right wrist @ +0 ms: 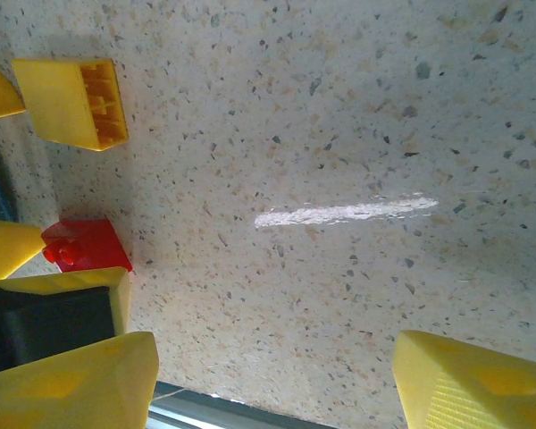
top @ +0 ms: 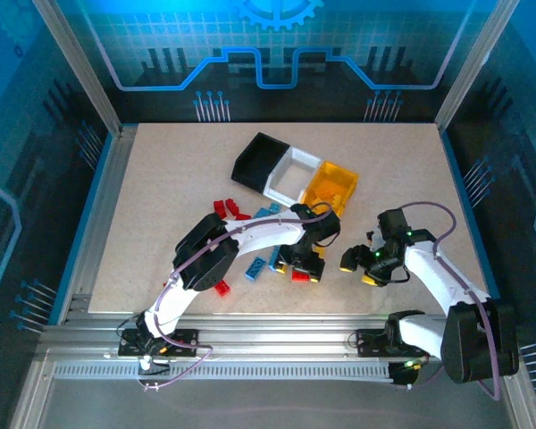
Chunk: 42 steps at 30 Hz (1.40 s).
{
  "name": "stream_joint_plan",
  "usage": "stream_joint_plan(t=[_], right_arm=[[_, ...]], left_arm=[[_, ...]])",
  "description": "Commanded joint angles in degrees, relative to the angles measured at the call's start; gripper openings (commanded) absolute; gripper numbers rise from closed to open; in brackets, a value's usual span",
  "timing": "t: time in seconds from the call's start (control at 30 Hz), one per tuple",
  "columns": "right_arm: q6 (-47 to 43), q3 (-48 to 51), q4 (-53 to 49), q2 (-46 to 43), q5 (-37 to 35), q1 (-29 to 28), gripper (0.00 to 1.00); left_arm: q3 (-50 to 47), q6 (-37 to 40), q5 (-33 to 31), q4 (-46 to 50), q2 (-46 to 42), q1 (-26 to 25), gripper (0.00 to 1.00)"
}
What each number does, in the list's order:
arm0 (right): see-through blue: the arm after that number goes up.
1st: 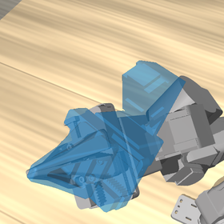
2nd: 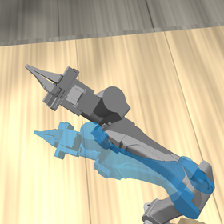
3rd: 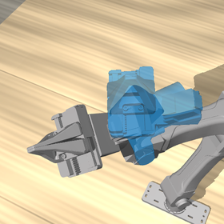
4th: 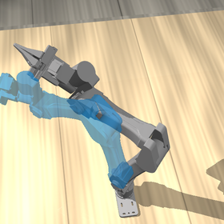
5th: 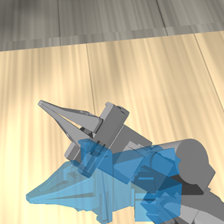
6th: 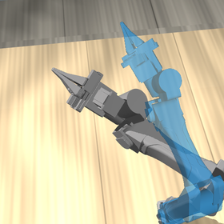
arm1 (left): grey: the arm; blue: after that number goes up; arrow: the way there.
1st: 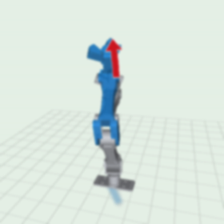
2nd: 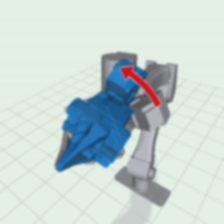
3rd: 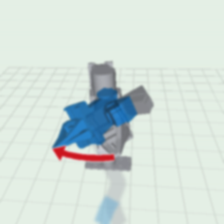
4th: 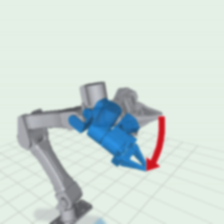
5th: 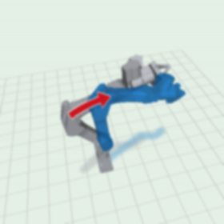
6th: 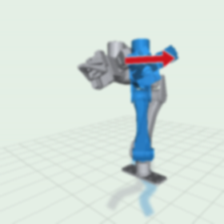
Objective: Sort the legos into containers by color
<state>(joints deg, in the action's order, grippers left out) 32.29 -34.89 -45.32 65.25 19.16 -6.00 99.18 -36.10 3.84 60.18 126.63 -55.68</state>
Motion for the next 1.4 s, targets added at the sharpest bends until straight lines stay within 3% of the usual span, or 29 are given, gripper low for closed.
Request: stream_joint_plan(t=[0.0, 0.67, 1.37], right_arm=[[-1.11, -0.35, -0.03, 0.17, 1.48, 0.81, 0.71], [-2.04, -1.31, 1.33, 3.44, 2.73, 0.80, 0.71], [-4.51, -4.14, 3.31, 7.47, 4.68, 0.77, 0.69]], left_arm=[[0.61, -0.81, -0.68, 3.10, 0.89, -0.22, 0.83], [-1.30, -5.83, -1.67, 3.66, -0.07, -0.22, 0.88], [0.05, -5.22, -2.47, 4.82, 2.19, -0.30, 0.80]])
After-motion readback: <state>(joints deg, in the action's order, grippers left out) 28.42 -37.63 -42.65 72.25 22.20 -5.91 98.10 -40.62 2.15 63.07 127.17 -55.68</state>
